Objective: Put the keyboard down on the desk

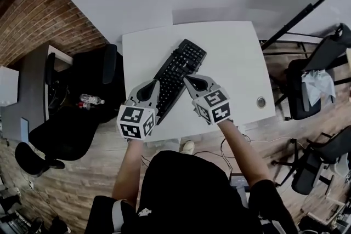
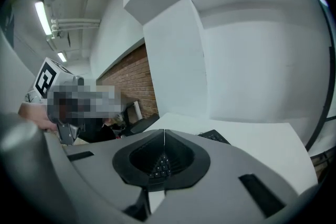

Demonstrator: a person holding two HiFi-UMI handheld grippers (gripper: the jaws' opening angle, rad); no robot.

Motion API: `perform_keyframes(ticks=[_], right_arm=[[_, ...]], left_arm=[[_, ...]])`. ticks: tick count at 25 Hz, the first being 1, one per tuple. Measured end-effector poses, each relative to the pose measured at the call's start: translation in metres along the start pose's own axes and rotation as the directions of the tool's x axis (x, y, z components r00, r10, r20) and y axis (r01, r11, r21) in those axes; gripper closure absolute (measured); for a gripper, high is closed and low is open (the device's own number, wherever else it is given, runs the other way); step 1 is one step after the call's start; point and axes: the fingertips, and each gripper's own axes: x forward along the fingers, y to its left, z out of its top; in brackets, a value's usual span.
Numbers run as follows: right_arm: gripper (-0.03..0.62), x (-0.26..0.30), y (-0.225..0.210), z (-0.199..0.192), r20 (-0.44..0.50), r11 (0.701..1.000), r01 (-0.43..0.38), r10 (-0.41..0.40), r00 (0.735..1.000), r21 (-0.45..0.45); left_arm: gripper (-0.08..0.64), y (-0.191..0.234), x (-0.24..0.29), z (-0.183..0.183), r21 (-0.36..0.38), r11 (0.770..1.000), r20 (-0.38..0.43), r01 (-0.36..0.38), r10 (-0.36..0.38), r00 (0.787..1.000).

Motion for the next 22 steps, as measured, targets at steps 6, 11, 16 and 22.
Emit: perform_keyframes(ticks=[6,11,16,22], right_arm=[[0.551,-0.042,0.012,0.014,0.081,1.000,0.014,-0.015,0.997,0.013],[0.551,-0.073,0.023,0.026,0.143,1.000,0.023,-0.022,0.989,-0.002],[0.551,-0.102,0.043,0.033,0.189,0.999,0.026,-0.020,0.982,-0.029],[0.551,-0.131,0.064,0.034,0.234,0.999,0.025,-0.013,0.972,-0.045]], left_arm=[[0.549,-0.027,-0.031,0.020,0.026,1.000,0.059,-0.013,0.012,0.998],[0.549,-0.048,-0.060,0.034,0.077,0.997,0.104,-0.027,0.019,0.994],[0.549,-0.070,-0.087,0.037,0.093,0.995,0.131,-0.042,0.029,0.991],[0.549,-0.095,-0.113,0.034,0.116,0.991,0.152,-0.064,0.045,0.987]])
